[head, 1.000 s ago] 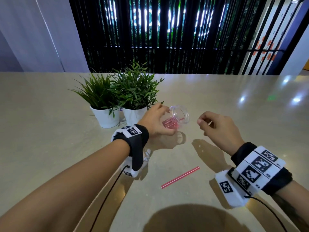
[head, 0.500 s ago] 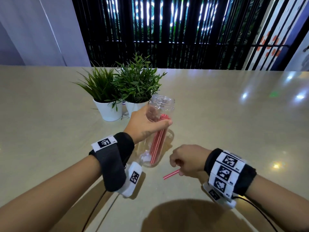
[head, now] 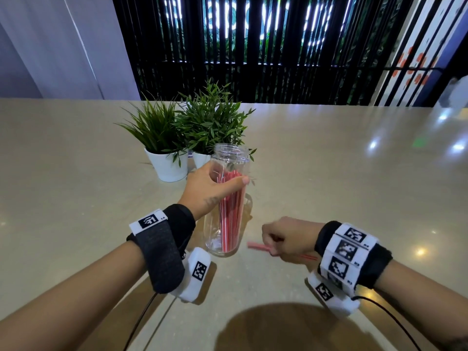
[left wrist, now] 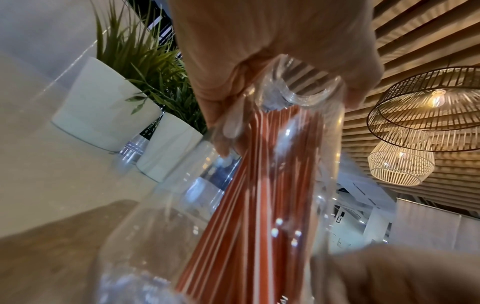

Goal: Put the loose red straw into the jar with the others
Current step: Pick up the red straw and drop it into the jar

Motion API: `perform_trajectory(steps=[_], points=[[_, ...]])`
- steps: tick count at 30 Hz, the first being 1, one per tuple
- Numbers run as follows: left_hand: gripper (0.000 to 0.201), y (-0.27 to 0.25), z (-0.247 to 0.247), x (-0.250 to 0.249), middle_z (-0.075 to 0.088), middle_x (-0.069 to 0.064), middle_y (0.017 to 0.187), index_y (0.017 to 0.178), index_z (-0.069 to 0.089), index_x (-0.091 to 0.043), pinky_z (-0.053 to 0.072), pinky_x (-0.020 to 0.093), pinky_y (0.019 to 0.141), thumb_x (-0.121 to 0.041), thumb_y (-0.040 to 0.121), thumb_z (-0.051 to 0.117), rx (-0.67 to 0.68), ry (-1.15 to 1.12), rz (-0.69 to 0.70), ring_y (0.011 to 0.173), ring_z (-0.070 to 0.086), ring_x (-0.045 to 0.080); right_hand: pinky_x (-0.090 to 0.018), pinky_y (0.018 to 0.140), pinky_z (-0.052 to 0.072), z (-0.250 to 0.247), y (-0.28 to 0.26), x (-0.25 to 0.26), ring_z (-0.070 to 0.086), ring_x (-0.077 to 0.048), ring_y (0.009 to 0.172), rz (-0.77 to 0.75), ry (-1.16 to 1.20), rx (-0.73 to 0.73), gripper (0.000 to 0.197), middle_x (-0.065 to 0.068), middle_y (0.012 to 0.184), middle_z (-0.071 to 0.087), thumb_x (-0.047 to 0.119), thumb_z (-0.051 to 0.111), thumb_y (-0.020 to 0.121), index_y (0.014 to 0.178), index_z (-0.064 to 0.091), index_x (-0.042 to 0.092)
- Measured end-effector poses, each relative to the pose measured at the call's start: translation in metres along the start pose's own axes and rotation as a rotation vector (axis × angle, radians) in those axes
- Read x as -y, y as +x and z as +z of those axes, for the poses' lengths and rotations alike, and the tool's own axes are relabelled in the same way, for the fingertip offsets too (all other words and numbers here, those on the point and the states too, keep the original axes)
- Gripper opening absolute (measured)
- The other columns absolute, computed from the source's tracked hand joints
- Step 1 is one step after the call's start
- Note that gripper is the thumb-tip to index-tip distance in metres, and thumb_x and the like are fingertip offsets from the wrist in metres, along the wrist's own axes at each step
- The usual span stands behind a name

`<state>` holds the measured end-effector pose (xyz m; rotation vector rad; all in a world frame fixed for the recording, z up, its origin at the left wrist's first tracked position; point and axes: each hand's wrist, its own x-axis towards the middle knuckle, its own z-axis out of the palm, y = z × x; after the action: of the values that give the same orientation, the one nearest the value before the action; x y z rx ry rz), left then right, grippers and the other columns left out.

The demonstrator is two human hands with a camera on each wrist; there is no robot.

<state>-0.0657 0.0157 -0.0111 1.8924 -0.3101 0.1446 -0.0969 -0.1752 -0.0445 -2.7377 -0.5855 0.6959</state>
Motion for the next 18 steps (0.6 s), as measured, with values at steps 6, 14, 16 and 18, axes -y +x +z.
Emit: perform_trajectory(steps=[6,14,16,18], points=[[0.03,-0.003,-0.001,-0.001,0.06,-0.003,0.081,0.081,0.051,-0.024,0.042,0.022,0.061,-0.037,0.068,0.075,0.011,-0.01,0.023,0.073,0.056,0.012,-0.03,0.071,0.043,-0.098,-0.025,0.003,0.052,-0.017,0.074,-0.039,0.171,-0.601,0.028,0.003,0.074,0.056,-0.003,0.052,0.08,0.103,0.06,0.011],[0.055,-0.011,0.001,-0.002,0.067,0.012,0.092,0.09,0.055,-0.014,0.053,0.037,0.073,-0.05,0.052,0.076,0.01,-0.095,0.028,0.084,0.063,0.026,-0.015,0.051,0.05,-0.163,-0.032,0.061,0.064,-0.011,0.069,-0.358,0.717,-1.171,0.061,0.003,0.069,0.053,0.0,0.055,0.084,0.133,0.025,0.019],[0.061,-0.012,0.001,0.0,0.069,0.013,0.099,0.096,0.057,-0.015,0.054,0.046,0.085,-0.052,0.051,0.075,0.021,-0.117,0.038,0.092,0.065,0.027,-0.013,0.051,0.049,-0.159,-0.025,0.076,0.065,-0.017,0.071,-0.368,0.628,-1.184,0.065,0.002,0.068,0.053,-0.002,0.056,0.082,0.136,0.025,0.017],[0.061,-0.013,0.001,0.0,0.07,0.011,0.099,0.098,0.057,-0.016,0.053,0.049,0.087,-0.052,0.052,0.076,0.032,-0.132,0.051,0.092,0.066,0.026,-0.009,0.048,0.046,-0.15,-0.015,0.086,0.064,-0.018,0.067,-0.355,0.556,-1.182,0.054,0.001,0.065,0.052,-0.002,0.057,0.081,0.127,0.036,0.015]])
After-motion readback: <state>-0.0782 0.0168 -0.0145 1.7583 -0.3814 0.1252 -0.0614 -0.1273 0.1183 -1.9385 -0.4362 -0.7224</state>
